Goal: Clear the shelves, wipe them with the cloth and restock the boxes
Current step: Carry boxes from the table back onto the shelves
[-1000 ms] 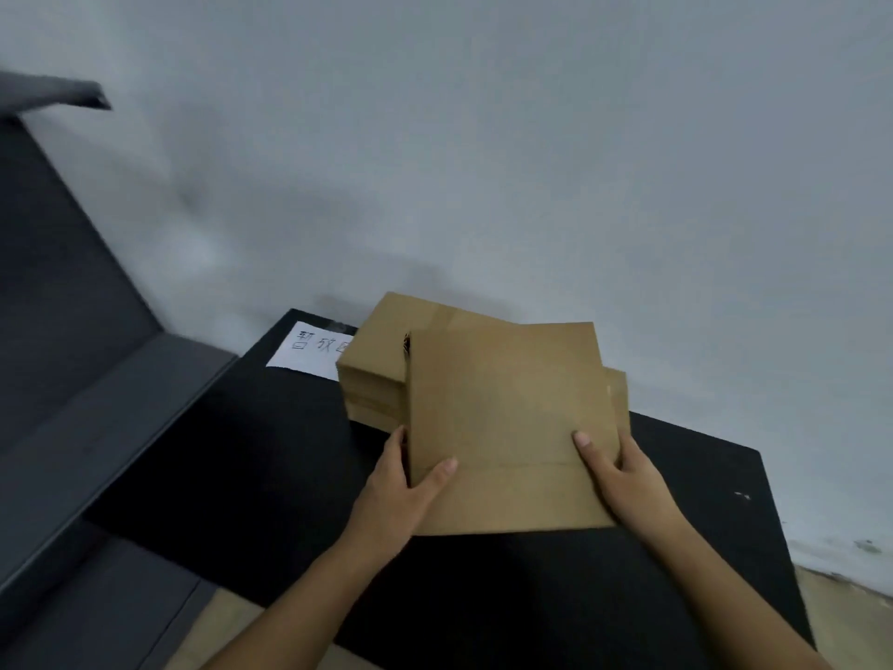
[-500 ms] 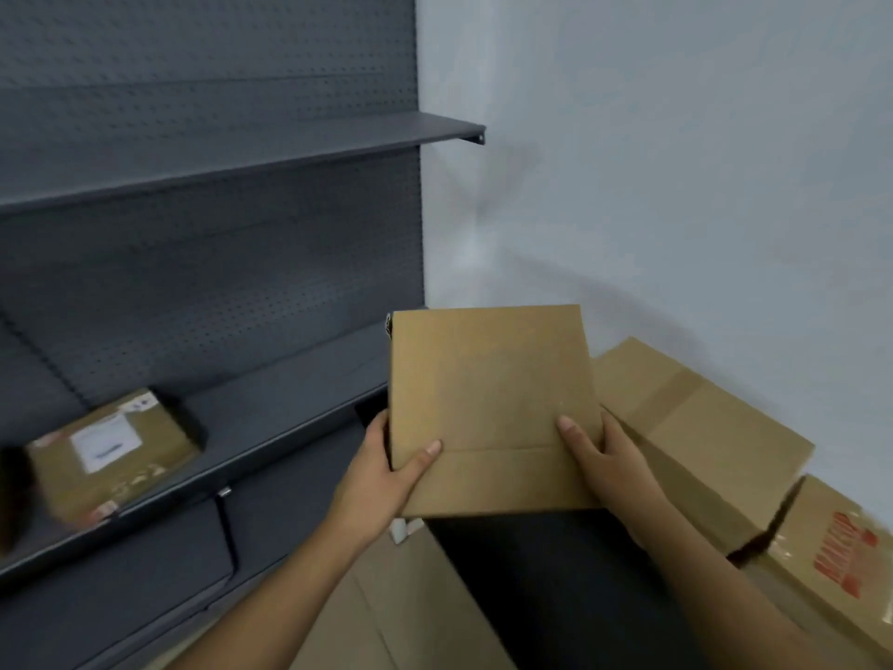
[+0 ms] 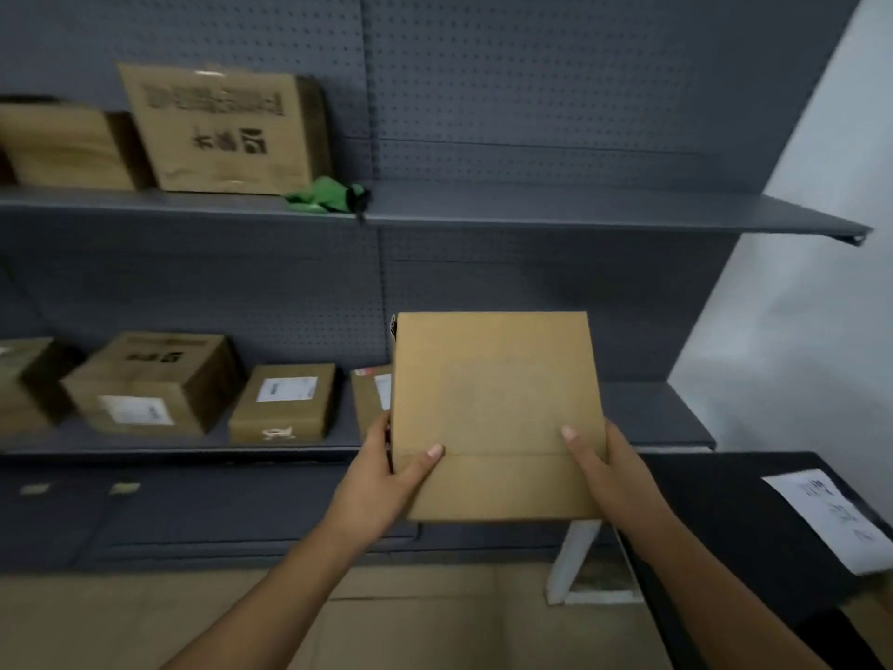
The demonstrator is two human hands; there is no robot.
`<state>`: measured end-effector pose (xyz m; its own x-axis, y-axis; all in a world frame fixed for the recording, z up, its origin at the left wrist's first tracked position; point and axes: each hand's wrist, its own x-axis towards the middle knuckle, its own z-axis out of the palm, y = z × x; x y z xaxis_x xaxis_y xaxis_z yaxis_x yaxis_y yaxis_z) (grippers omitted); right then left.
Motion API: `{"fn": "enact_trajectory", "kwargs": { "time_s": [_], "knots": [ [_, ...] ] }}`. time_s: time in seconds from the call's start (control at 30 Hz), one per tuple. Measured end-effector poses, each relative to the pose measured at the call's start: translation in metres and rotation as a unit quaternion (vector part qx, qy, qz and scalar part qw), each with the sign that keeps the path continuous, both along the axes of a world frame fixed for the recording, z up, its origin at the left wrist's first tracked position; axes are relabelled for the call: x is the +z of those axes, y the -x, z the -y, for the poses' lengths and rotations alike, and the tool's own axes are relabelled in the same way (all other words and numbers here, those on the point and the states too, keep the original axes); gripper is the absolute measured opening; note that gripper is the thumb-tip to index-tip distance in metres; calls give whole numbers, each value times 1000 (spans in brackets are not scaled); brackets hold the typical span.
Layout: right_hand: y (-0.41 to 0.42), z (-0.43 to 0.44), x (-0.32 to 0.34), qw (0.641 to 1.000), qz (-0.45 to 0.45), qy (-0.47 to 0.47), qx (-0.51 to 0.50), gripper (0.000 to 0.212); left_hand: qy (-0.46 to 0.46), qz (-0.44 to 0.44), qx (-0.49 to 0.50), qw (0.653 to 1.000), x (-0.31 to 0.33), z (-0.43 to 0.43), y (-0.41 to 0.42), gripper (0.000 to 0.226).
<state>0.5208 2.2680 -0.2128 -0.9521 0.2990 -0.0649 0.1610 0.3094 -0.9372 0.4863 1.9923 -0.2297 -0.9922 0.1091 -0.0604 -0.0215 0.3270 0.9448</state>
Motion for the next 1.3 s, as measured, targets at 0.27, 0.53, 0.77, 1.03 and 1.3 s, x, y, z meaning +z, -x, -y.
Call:
{"fn": "enact_trajectory", "kwargs": {
  "time_s": [0.27, 0.53, 0.77, 1.03, 1.3],
  "knots": [
    [64, 171, 12, 990, -47, -12, 131, 43, -3, -23, 114, 993, 16, 176, -5, 88],
    [116, 317, 25, 969, -57, -38, 239, 38, 12, -34, 245, 969, 22, 305, -21, 99],
    [169, 435, 34, 923, -102, -26, 371, 62, 7, -56, 362, 930, 29, 390, -28, 98],
    [209, 564, 52, 861, -117, 8, 495, 42, 27, -76, 476, 876, 48, 467, -43, 80],
    [213, 677, 58, 802, -121, 19, 585, 60, 17, -81, 559, 825, 55, 533, -71, 69]
  ]
}}
